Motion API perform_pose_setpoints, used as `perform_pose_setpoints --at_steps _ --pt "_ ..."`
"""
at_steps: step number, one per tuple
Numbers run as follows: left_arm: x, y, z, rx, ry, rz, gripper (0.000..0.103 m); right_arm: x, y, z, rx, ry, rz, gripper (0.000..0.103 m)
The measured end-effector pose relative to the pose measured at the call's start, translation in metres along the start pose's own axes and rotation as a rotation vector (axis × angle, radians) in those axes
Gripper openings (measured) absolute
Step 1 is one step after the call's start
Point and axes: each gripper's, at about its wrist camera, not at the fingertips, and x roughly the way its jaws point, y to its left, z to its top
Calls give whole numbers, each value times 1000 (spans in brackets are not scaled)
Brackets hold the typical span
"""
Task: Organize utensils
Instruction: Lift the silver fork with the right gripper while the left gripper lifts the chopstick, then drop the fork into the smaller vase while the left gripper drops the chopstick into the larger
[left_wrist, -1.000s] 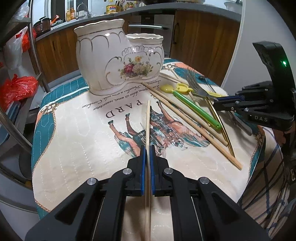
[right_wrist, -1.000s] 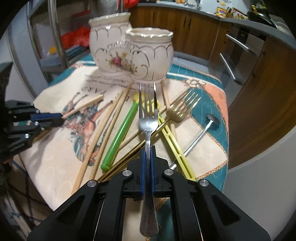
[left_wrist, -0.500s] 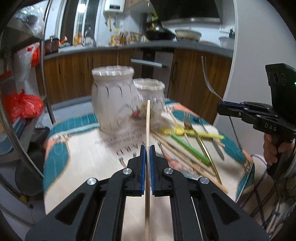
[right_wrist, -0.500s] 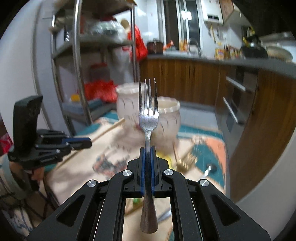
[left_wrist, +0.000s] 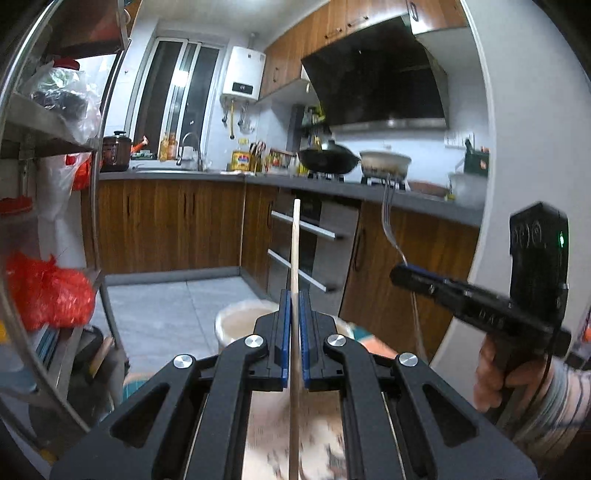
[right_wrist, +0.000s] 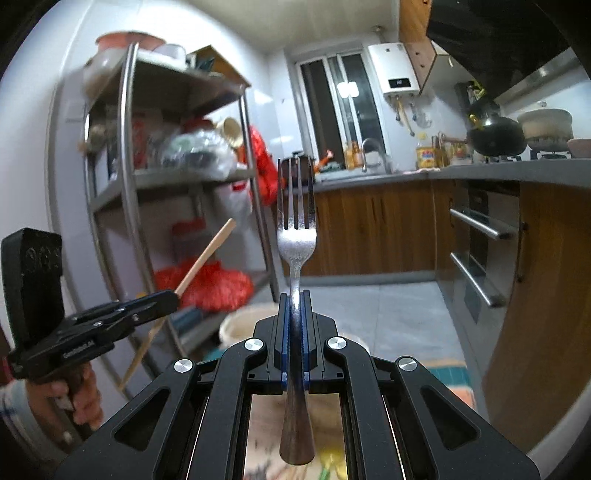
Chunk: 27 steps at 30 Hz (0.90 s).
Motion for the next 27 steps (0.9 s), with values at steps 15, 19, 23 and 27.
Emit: perform_pose_setpoints --at_steps 15,19,23,27 --pt "95 44 25 -178 -76 42 4 90 -38 7 156 -4 -72 6" --pt "109 42 17 -132 -84 102 4 100 -36 -3 137 -1 -115 6" --pt "112 39 5 -71 -57 115 4 110 -37 -17 102 46 -140 6" --pt "101 39 -7 -32 -27 118 4 112 -39 -27 85 94 -140 6"
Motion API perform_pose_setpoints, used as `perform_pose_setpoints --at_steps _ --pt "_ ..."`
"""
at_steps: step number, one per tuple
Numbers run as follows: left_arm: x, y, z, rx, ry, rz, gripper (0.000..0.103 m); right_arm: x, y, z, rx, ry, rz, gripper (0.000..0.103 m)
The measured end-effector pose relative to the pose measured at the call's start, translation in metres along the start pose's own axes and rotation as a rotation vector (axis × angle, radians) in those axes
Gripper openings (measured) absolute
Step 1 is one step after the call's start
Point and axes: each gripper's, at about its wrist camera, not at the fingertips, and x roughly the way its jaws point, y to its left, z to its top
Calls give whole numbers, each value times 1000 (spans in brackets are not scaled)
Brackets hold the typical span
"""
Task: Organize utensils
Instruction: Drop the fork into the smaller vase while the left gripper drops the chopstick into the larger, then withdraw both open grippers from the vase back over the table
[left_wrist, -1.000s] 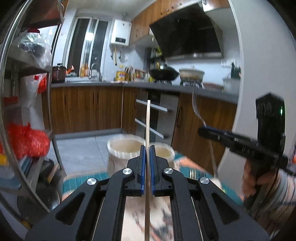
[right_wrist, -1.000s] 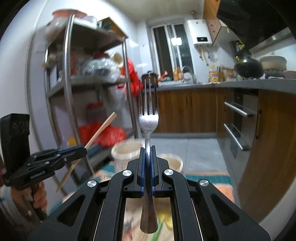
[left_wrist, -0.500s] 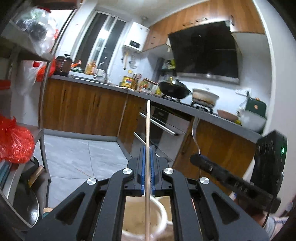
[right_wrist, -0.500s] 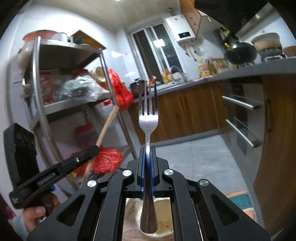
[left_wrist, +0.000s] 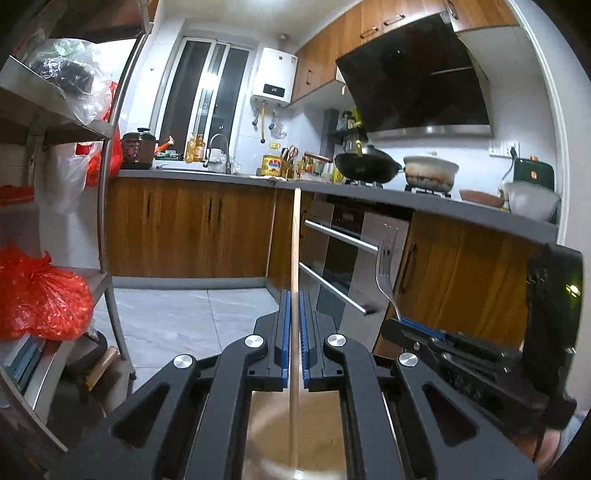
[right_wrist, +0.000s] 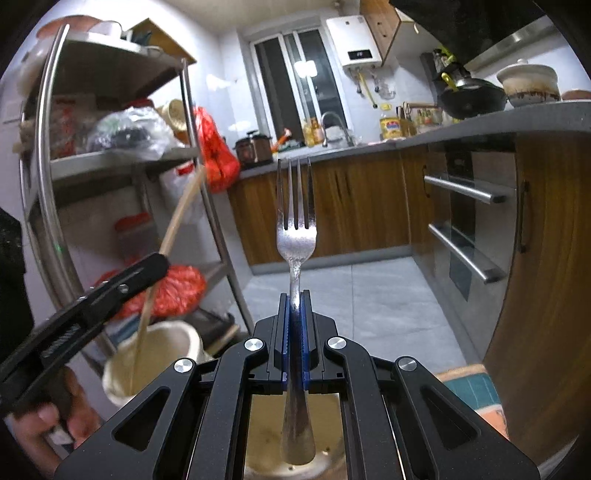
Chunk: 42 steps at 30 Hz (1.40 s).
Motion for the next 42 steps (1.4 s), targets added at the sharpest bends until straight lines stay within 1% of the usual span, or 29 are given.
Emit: perform_pose_setpoints --at_steps 2,4,8,11,13,15,19,25,26,28,29,30,34,35,36,37,39,40,41,42 --pt "-7 2 -4 7 15 5 4 0 -1 -3 -2 28 10 6" --pt "-14 2 -6 12 49 14 4 -1 0 -7 -24 64 23 6" --pt "-22 -1 -10 35 101 58 4 -4 8 -13 -58 115 26 6" --pt "-21 -3 -14 62 140 82 4 -6 13 -17 -86 141 18 6" --pt "-18 -3 -15 77 168 99 5 -4 15 -20 -86 175 7 6" --pt "-15 -2 -16 68 188 94 5 0 15 -22 -79 202 -2 6" --pt "-13 0 -16 68 212 100 4 2 16 -22 -85 224 -24 6" --pt "-15 2 -14 60 213 103 7 2 18 -23 -89 239 -39 6" --pt "-16 1 -14 61 212 105 7 3 17 -22 -82 240 -42 6" --pt "-21 1 -13 56 204 106 16 3 15 -21 -74 242 -44 6" --pt "-24 1 -12 52 195 108 25 4 15 -22 -76 245 -51 6" --pt "-28 2 -12 49 187 108 29 3 16 -21 -81 246 -56 7" --pt "-37 1 -10 46 178 106 29 4 15 -20 -74 250 -72 7" --pt "-40 1 -9 43 175 105 30 4 15 -20 -71 250 -74 10" --pt "-43 1 -9 40 172 101 31 3 15 -19 -68 250 -73 19" --pt "-45 1 -8 39 169 99 32 2 14 -19 -61 248 -68 23" --pt "-51 0 -6 43 165 103 40 -2 15 -18 -54 242 -61 31" --pt "-53 -1 -6 46 162 105 41 -4 15 -17 -53 237 -61 34" --pt "-55 -2 -6 49 158 109 44 -8 16 -15 -51 228 -58 40" --pt "-59 -4 -5 54 154 111 47 -13 16 -13 -49 218 -56 44"
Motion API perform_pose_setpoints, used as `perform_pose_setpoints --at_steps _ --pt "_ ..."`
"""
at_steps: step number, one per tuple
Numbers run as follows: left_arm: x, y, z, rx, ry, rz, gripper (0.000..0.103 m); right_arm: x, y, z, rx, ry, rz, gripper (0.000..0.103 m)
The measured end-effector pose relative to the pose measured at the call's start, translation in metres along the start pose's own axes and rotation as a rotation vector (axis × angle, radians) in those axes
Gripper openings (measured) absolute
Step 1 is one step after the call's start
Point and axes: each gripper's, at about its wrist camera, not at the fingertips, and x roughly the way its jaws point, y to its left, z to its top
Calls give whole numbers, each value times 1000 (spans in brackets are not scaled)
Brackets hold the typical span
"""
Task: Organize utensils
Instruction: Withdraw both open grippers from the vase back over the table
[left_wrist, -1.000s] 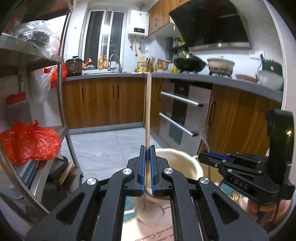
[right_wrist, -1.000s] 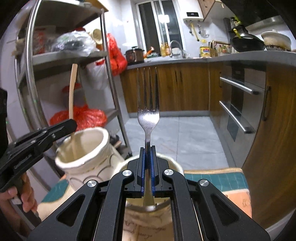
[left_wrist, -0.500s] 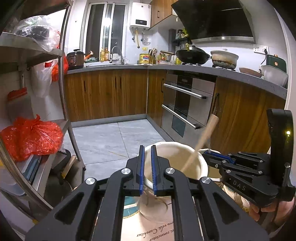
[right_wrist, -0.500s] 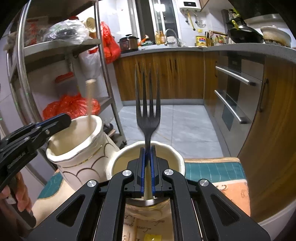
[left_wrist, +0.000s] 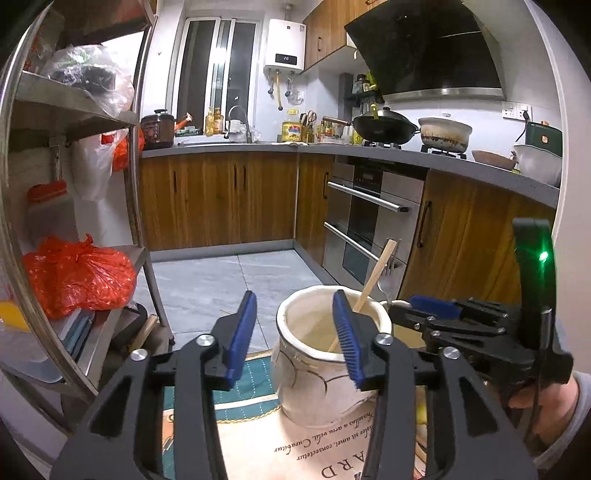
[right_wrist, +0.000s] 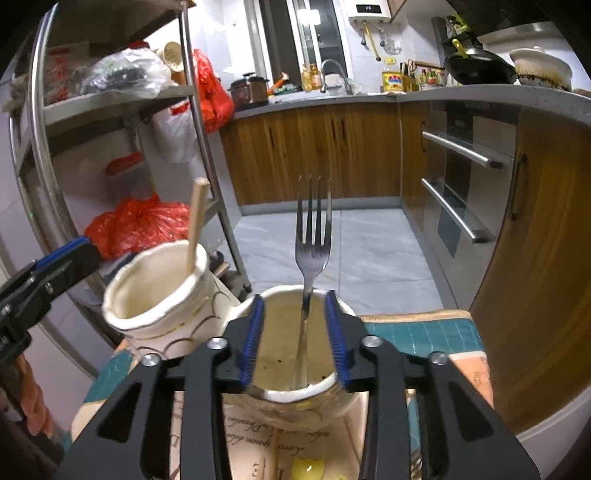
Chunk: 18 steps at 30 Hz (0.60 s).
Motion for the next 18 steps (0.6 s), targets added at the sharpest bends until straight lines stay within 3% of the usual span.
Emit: perform_pose_setpoints --at_steps 1,6,8,12,18 --pt "-3 0 0 2 -2 0 49 -5 0 0 2 -11 2 47" --pt "-22 -5 -3 14 -22 16 76 -41 -5 -1 27 -79 29 84" --pt "-29 -7 -5 8 -29 18 85 -55 -7 -2 30 -98 33 92" --pt "-47 -8 -11 -8 -45 16 95 -83 -8 -4 16 -148 30 97" --pt "-67 -11 -19 -28 -47 10 97 -116 -8 -20 -8 -192 5 98"
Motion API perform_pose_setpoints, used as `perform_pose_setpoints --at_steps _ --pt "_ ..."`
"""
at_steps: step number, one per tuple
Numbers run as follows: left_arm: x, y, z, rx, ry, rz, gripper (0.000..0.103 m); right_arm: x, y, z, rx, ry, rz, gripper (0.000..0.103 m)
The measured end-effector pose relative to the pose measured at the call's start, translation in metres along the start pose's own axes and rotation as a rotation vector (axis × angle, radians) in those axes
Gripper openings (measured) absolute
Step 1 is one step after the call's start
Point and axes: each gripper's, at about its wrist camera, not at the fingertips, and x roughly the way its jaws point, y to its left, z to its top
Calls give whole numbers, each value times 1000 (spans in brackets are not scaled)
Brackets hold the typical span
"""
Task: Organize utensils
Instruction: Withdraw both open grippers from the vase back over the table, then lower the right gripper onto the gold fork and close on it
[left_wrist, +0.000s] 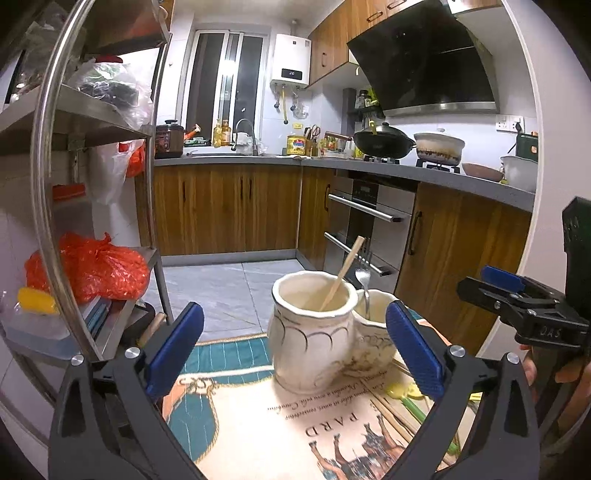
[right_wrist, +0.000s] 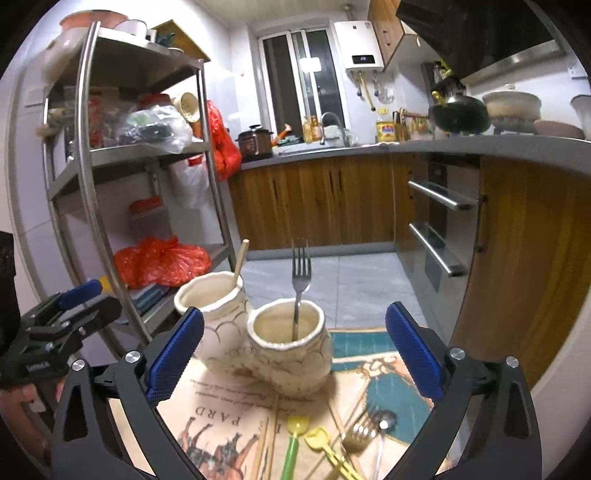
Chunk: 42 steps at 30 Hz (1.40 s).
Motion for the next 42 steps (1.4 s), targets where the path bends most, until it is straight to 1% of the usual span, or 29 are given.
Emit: perform_pose_setpoints --at_steps 4,9,15,19,22,25,28,33,38,41,42 --pt "-12 -3 -8 -7 7 -8 97 -15 -6 -11 13 5 -8 98" --pt "-26 -7 -18 -14 7 -26 97 -30 -16 -27 25 17 -46 98" --pt "-31 -15 -31 9 30 -46 97 -39 -28 -40 26 59 -87 98" --pt "-27 -20 -41 22 69 -47 97 -42 -39 -47 16 102 -133 98" --pt "-22 -23 -51 21 105 -60 97 -45 -48 -56 -10 110 -171 98" --pt "-14 -27 -60 27 146 -65 97 -40 -59 -67 -26 160 -203 98" --pt "-4 -31 -67 27 187 -65 97 -34 -67 -77 -4 206 -187 98" --pt "6 -40 -80 49 230 -68 97 -23 -63 -88 -11 253 -173 98" --pt "12 -47 -90 86 258 -65 97 -13 -53 -98 23 310 -108 98" --pt "15 -49 -91 88 264 -68 97 -6 -46 -102 46 342 -83 95" --pt "15 -49 -92 86 265 -71 97 -5 -43 -103 53 349 -80 91"
